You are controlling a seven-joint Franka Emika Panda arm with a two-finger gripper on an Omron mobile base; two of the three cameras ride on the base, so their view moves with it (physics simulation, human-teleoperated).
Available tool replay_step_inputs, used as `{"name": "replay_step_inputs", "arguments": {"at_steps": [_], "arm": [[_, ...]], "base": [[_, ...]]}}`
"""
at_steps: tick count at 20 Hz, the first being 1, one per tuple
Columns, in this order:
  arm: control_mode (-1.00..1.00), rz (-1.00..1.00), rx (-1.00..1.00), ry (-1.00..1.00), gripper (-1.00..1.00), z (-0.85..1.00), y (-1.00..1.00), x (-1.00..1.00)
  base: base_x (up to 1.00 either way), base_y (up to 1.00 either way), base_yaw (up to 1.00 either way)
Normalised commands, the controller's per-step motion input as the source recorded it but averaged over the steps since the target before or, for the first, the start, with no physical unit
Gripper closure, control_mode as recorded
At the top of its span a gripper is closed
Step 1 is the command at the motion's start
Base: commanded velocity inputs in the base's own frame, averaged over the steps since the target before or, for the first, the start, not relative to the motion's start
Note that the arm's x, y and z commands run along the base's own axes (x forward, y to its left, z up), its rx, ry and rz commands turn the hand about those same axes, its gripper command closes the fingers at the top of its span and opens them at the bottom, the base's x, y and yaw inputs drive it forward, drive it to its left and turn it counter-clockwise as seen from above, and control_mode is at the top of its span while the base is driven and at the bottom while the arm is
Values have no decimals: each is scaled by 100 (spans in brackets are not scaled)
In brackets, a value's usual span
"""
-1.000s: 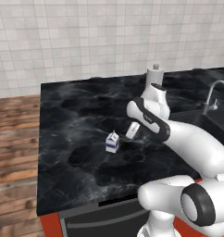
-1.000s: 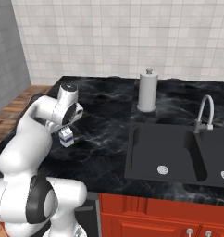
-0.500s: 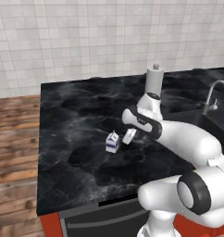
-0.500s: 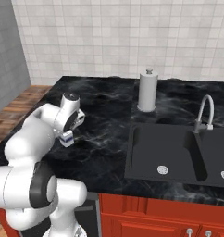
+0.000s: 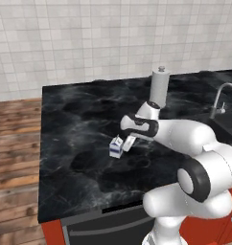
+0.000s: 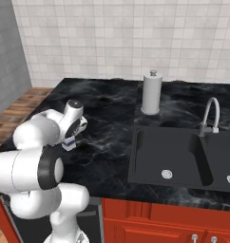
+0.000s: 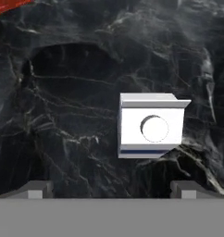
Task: Pick the milk, boxed drink from the counter and place them in the open cabinet.
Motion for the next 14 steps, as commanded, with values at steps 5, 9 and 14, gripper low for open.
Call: {"name": "replay_step_inputs", "arguments": {"at_steps": [5, 9, 14], "arm": [[-100, 0, 19, 5, -100, -16, 6, 14], [-100, 0, 8, 4, -100, -10, 0, 1], [-100, 0, 0, 2, -100, -2, 1, 0]], "base": [[0, 0, 0], [0, 0, 0], [0, 0, 0]]}}
